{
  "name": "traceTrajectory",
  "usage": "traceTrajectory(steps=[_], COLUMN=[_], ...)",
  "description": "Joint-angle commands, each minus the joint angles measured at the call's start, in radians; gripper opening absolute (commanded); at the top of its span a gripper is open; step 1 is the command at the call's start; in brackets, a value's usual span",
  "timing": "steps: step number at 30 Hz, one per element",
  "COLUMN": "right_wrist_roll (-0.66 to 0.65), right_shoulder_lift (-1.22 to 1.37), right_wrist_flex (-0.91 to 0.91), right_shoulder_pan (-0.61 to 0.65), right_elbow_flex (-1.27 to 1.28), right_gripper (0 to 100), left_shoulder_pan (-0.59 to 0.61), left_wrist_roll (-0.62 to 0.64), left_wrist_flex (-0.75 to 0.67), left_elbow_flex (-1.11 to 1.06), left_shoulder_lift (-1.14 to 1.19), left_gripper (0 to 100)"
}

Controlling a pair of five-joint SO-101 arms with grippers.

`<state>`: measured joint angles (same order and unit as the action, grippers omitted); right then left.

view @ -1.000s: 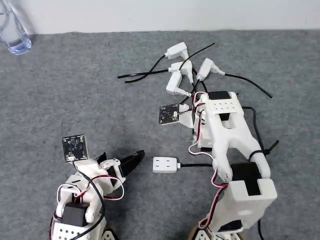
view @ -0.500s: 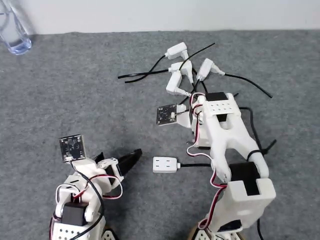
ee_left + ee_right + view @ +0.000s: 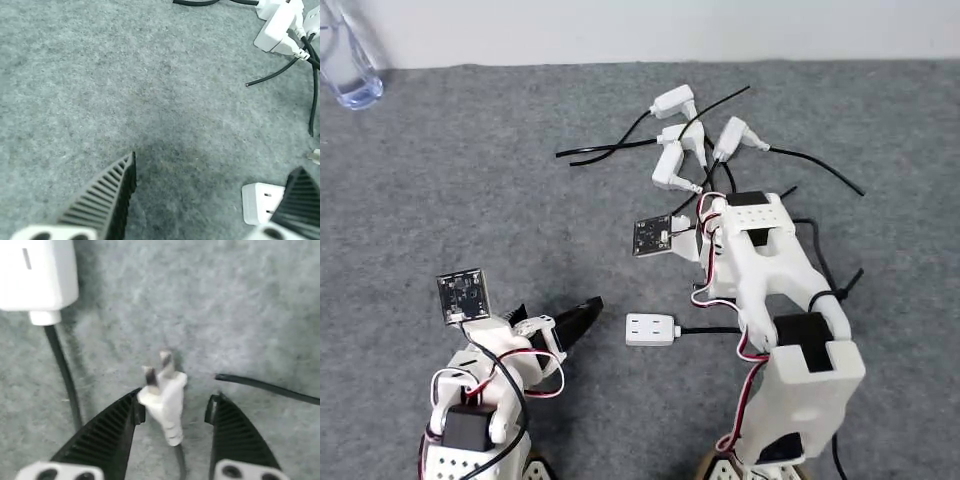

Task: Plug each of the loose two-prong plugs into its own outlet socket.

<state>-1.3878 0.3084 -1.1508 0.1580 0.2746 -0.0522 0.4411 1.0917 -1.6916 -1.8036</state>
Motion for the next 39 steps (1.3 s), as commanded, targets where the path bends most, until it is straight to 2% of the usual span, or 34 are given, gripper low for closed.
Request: traceTrajectory(steps=[1, 2, 4, 6, 10, 17, 29, 35, 39], right_wrist_roll=[-0.009, -0.009, -0.005, -0.008, -0.026, -0.196, -0.221, -0.221, -0.226], right_shoulder_lift=[0.016, 0.016, 0.016, 0.015, 0.015, 0.019, 0.194, 0.240, 0.245], right_wrist_flex=[0.050, 0.050, 0.039, -0.018, -0.223, -0.642, -0.590, -0.587, -0.585], right_shoulder_pan=[-0.004, -0.004, -0.013, -0.024, -0.031, -0.031, -0.064, -0.088, -0.085], right_elbow_flex=[-0.018, -0.029, -0.054, -0.084, -0.173, -0.311, -0.351, -0.428, -0.448], right_gripper=[6.5, 0.6, 3.2, 0.4, 0.9, 1.0, 2.4, 24.0, 27.7], left_shoulder_pan=[0.003, 0.003, 0.003, 0.003, 0.003, 0.003, 0.003, 0.003, 0.003], left_wrist_roll=[-0.002, -0.002, -0.002, -0.002, -0.002, -0.002, -0.002, -0.002, -0.002], left_wrist_flex=[0.000, 0.000, 0.000, 0.000, 0.000, 0.000, 0.000, 0.000, 0.000], left_elbow_flex=[0.008, 0.008, 0.008, 0.008, 0.008, 0.008, 0.008, 0.008, 0.008], left_shoulder_lift=[-0.006, -0.006, -0.006, -0.006, -0.006, -0.006, -0.006, -0.006, -0.006], left_gripper=[43, 43, 43, 43, 43, 43, 43, 43, 43])
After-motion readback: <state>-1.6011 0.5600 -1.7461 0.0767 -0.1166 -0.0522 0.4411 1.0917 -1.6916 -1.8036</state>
